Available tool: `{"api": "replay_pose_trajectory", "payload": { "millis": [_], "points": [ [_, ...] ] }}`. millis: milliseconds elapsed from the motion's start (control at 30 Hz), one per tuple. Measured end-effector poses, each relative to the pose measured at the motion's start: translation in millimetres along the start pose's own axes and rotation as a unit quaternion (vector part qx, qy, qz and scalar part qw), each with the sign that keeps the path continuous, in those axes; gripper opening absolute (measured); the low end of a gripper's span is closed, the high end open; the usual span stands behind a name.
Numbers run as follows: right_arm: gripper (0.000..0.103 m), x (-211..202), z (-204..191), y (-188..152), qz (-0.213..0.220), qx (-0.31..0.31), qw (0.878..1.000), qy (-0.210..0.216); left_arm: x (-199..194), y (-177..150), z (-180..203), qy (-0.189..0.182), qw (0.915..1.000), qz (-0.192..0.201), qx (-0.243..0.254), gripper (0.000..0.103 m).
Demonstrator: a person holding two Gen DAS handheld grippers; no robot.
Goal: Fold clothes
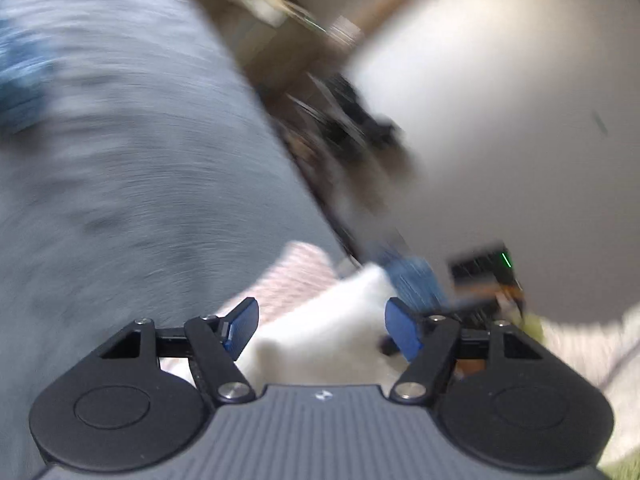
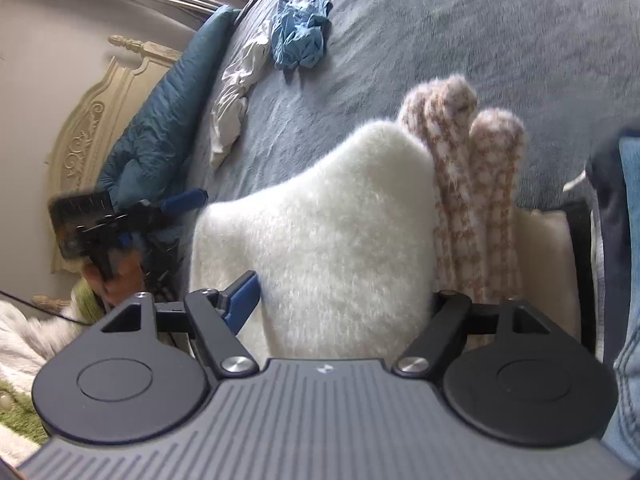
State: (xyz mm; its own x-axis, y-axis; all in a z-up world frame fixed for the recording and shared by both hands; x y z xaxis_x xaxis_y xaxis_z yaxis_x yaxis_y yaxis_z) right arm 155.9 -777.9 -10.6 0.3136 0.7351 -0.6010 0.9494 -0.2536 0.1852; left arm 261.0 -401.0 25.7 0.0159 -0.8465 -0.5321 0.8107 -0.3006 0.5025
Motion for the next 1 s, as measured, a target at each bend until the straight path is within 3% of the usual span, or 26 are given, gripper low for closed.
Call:
{"api": "replay_pose_trajectory", "payload": {
  "millis": [133,267,400,533,733,867,1000],
  "points": [
    [0.067,3,0,0,0.012,-0.013,1.0,-0.007,60,40,-3,-0.068,0.9891,-0.11,0.07,0.07],
    [0.048,-1,-7,-6,0.024,-0.054,0.998,-0.018,115,56,-3,-0.098,0.9599,-0.227,0.132,0.068],
    [0.044,-8,-20,-13,0.032,-0.105,0.994,-0.021,139,61,-3,-0.151,0.9305,-0.299,0.147,0.072],
    [0.042,-12,-27,-15,0.034,-0.139,0.99,-0.012,152,67,-5,-0.175,0.9137,-0.325,0.17,0.072],
    [0.041,-16,-28,-16,0.031,-0.166,0.986,-0.005,158,69,0,-0.2,0.8948,-0.34,0.208,0.076],
    [0.04,-18,-35,-16,0.027,-0.194,0.981,0.004,181,59,-11,-0.234,0.8772,-0.38,0.177,0.081],
    [0.04,-22,-38,-16,0.022,-0.213,0.977,0.011,196,55,-18,-0.249,0.8687,-0.403,0.146,0.078]
  ]
}}
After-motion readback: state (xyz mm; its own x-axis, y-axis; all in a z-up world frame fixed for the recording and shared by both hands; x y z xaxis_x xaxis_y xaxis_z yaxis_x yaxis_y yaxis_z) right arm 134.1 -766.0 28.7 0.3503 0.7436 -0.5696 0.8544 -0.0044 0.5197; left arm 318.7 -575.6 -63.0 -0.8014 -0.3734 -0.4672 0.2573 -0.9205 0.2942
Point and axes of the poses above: each gripper's, at about its wrist camera, not at the fingertips, and x roughly the way its jaws point, z to its right, y to its top, the point moved 1 cm from there along x, roughly the way its jaws point, and after that the axes turned 1 degree about -z, right-handed, at the moved point
